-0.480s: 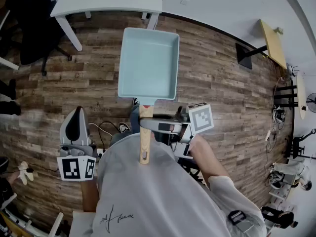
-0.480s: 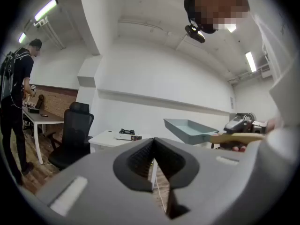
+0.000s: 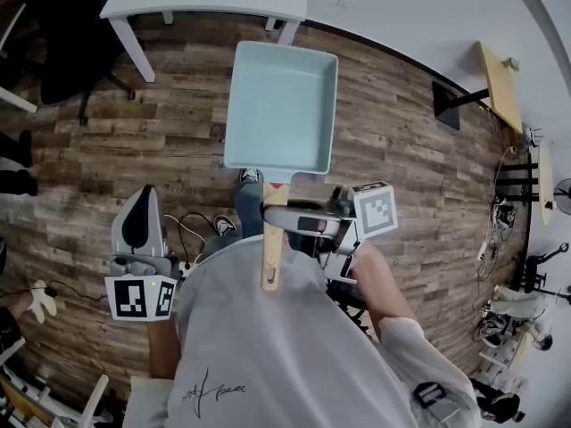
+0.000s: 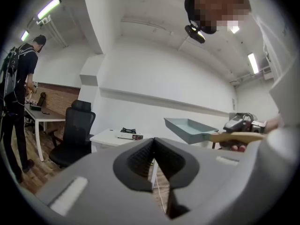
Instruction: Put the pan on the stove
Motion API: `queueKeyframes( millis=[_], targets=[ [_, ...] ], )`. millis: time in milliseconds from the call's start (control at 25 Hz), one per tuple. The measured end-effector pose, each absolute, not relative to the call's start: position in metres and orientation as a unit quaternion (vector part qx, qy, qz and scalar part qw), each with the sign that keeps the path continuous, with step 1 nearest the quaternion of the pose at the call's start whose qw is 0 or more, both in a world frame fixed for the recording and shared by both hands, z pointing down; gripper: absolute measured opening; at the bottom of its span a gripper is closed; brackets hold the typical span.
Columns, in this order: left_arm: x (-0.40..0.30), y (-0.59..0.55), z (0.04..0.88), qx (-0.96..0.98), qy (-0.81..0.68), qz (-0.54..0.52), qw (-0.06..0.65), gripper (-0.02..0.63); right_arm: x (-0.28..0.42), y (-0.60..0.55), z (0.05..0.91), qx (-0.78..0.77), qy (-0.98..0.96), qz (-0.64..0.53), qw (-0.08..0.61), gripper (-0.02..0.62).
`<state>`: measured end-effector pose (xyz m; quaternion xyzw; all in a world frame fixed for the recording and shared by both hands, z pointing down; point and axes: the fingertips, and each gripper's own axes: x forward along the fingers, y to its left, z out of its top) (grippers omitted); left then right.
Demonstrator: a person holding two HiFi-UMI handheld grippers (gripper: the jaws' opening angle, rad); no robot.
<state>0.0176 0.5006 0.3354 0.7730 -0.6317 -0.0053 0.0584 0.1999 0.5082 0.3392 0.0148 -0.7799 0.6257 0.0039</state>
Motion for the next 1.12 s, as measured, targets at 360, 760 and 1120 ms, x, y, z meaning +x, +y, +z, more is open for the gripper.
queueKeyframes(
  millis=[360, 760, 1120],
  targets=[
    [0.019, 0.454, 0.34, 0.769, -0.632, -0.026, 0.092, 0.054, 0.202, 0.447, 0.351, 0.024, -0.773, 0.634, 0.005, 0.141],
    [0.028, 0.353, 0.331, 0.786, -0.612, -0.009, 0.085, 0.054, 0.192, 0.352, 0.368, 0.015, -0.751, 0.66, 0.022, 0.143],
    [0.026, 0.265, 0.324, 0.773, -0.63, 0.001, 0.075, 0.054, 0.183, 0.268, 0.365, -0.016, -0.761, 0.647, 0.045, 0.146]
  ],
)
